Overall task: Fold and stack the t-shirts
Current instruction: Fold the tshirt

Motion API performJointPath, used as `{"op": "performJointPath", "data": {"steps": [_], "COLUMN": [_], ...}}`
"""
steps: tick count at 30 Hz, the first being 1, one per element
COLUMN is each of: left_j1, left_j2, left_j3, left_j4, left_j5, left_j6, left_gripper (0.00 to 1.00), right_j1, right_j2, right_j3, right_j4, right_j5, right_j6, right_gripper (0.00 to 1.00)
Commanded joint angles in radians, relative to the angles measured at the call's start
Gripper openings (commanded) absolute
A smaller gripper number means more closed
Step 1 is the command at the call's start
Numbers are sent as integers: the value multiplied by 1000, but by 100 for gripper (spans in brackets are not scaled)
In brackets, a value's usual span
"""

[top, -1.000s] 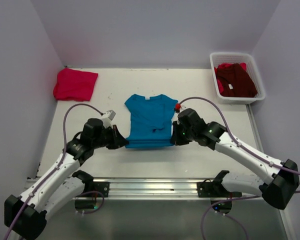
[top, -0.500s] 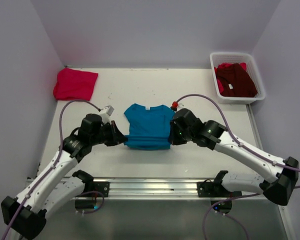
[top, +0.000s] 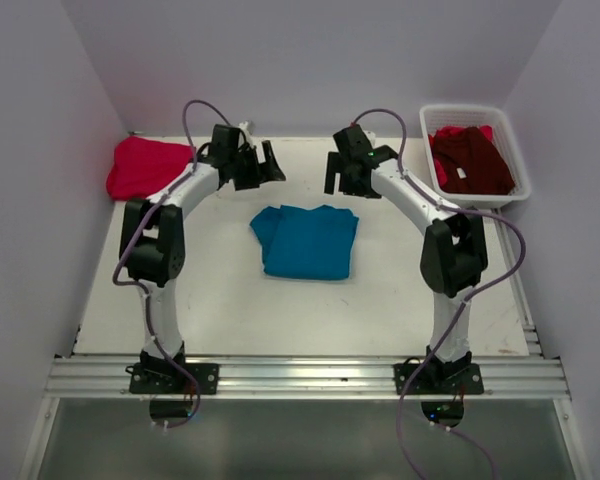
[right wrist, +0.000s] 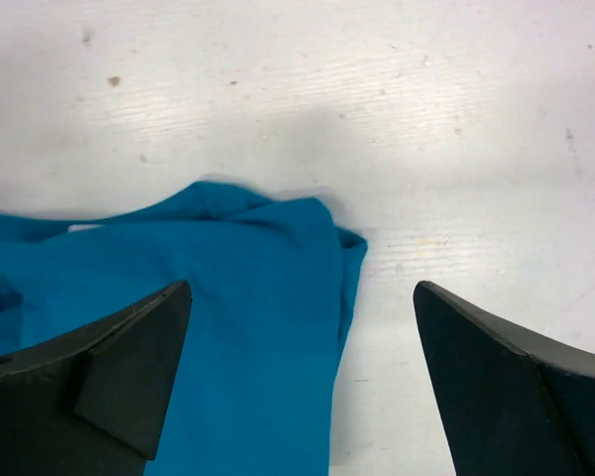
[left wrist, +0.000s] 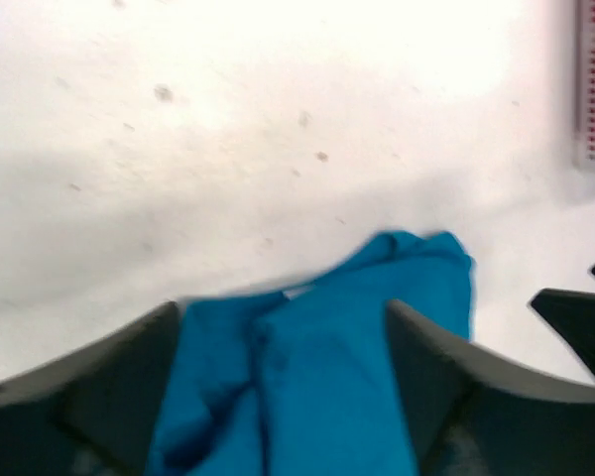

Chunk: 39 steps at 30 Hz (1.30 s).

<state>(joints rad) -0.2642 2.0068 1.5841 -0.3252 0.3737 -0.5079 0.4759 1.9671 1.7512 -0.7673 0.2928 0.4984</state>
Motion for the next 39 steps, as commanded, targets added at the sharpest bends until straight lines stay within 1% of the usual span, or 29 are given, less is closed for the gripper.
{"op": "performJointPath", "data": {"steps": [1, 3, 5, 8, 11, 12, 14, 15, 16, 18, 20, 26, 29, 32, 35, 36, 39], "left_j1": [31, 33, 37, 37, 34, 33, 25, 22, 19, 17, 8, -10, -10, -10, -10, -10, -10], "left_j2": [-17, -130, -195, -239, -307, -342, -367, -361, -352, -301, -246, -105, -40, 10, 52, 59, 82], "left_j3": [87, -14, -45, -88, -163, -211, -257, -277, -285, -300, -305, -285, -263, -256, -254, -256, -265], "left_j4": [-40, 68, 84, 90, 130, 165, 210, 218, 222, 245, 259, 290, 287, 307, 308, 351, 388], "left_j5": [-31, -50, -55, -39, 5, 25, 62, 83, 97, 158, 183, 202, 191, 186, 176, 176, 174], "left_j6": [14, 9, 8, -9, -18, -18, -11, -4, 2, 26, 66, 167, 184, 184, 177, 175, 158], "left_gripper": [100, 100, 100, 100, 100, 100, 100, 100, 100, 100, 100, 99, 97, 95, 93, 92, 91], "right_j1": [-8, -10, -10, -8, -7, -8, -8, -7, -8, -8, -8, -8, -8, -8, -8, -8, -8], "right_j2": [-5, -51, -111, -177, -249, -263, -281, -283, -277, -252, -254, -316, -346, -372, -396, -399, -413], "right_j3": [81, -2, -60, -114, -179, -196, -229, -240, -248, -249, -278, -404, -455, -498, -533, -539, -559], "right_j4": [-49, 34, 74, 106, 138, 148, 155, 160, 163, 142, 158, 224, 237, 246, 256, 258, 266], "right_j5": [56, 46, 35, 23, -21, -33, -55, -73, -84, -99, -113, -165, -172, -175, -181, -181, -187], "right_j6": [-29, -40, -55, -63, -70, -70, -69, -67, -66, -61, -52, -26, -29, -32, -32, -32, -40], "right_gripper": [99, 99, 99, 99, 99, 99, 99, 96, 96, 93, 90, 81, 75, 68, 64, 61, 54]}}
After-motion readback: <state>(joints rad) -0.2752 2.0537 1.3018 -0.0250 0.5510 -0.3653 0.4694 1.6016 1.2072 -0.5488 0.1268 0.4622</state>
